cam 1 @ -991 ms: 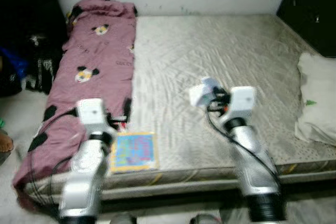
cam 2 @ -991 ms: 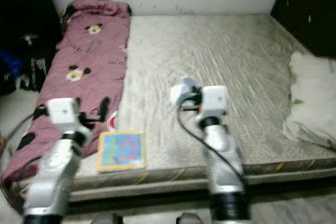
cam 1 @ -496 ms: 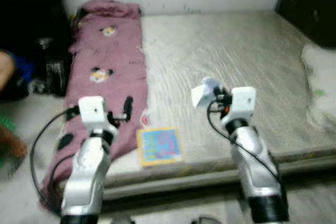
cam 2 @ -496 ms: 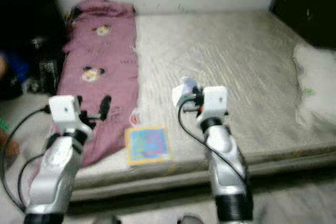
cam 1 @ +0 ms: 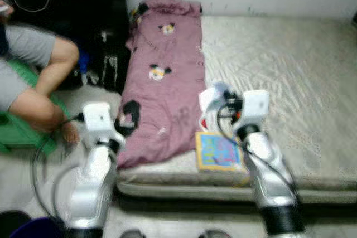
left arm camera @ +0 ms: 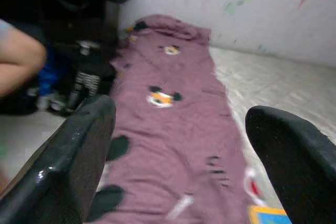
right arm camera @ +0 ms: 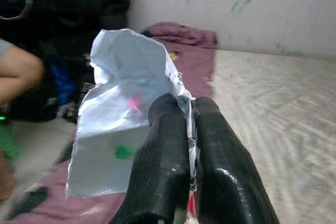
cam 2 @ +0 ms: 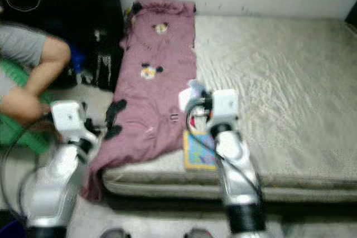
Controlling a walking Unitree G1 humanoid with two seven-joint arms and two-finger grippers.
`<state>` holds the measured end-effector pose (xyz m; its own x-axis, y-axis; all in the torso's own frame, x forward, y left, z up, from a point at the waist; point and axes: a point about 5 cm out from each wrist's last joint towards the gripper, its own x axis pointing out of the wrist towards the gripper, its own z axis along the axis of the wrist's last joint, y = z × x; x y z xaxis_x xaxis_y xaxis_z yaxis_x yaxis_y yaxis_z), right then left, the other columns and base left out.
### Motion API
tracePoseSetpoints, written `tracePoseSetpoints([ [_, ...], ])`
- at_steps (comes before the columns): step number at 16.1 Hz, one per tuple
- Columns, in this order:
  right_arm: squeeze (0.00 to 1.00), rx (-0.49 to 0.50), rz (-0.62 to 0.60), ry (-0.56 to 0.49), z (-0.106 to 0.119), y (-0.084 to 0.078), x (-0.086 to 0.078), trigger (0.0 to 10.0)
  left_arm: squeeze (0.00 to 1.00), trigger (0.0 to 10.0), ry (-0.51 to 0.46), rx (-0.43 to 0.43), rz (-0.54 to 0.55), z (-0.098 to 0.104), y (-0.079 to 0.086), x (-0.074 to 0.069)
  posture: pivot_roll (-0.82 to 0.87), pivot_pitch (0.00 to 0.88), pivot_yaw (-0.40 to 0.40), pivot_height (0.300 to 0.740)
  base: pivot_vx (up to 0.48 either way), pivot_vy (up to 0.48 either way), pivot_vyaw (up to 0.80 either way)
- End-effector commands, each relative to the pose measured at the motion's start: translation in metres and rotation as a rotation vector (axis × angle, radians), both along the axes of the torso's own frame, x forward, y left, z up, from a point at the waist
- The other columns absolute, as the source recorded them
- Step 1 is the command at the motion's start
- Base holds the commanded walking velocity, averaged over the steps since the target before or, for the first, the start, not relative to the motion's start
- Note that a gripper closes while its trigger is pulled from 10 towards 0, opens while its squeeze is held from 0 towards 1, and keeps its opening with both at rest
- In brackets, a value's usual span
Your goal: Clean up the room
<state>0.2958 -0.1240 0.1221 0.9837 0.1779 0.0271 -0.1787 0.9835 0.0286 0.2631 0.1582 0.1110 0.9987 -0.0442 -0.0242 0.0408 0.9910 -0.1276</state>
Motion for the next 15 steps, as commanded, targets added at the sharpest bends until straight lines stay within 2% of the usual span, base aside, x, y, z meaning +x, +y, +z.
tracePoseSetpoints([
  [1,0.0,-0.013,0.004,-0.025,0.0056,-0.0018,0.0014,10.0,0.0,10.0,-0.022,0.007,0.003,0.0044,-0.0008,0.0006,-0.08,0.0,0.002,0.74,0.0,0.0,0.0],
  [5,0.0,-0.022,0.01,-0.03,0.0059,-0.0008,0.0026,10.0,0.0,10.0,-0.022,0.008,-0.003,0.0043,-0.0013,0.0012,-0.08,0.0,0.001,0.74,0.0,0.0,0.0],
  [15,0.0,-0.032,0.024,-0.03,0.0054,0.0025,0.003,10.0,0.0,10.0,-0.03,0.017,0.01,0.0057,0.0007,0.0012,-0.08,0.0,0.003,0.74,0.0,0.0,0.8],
])
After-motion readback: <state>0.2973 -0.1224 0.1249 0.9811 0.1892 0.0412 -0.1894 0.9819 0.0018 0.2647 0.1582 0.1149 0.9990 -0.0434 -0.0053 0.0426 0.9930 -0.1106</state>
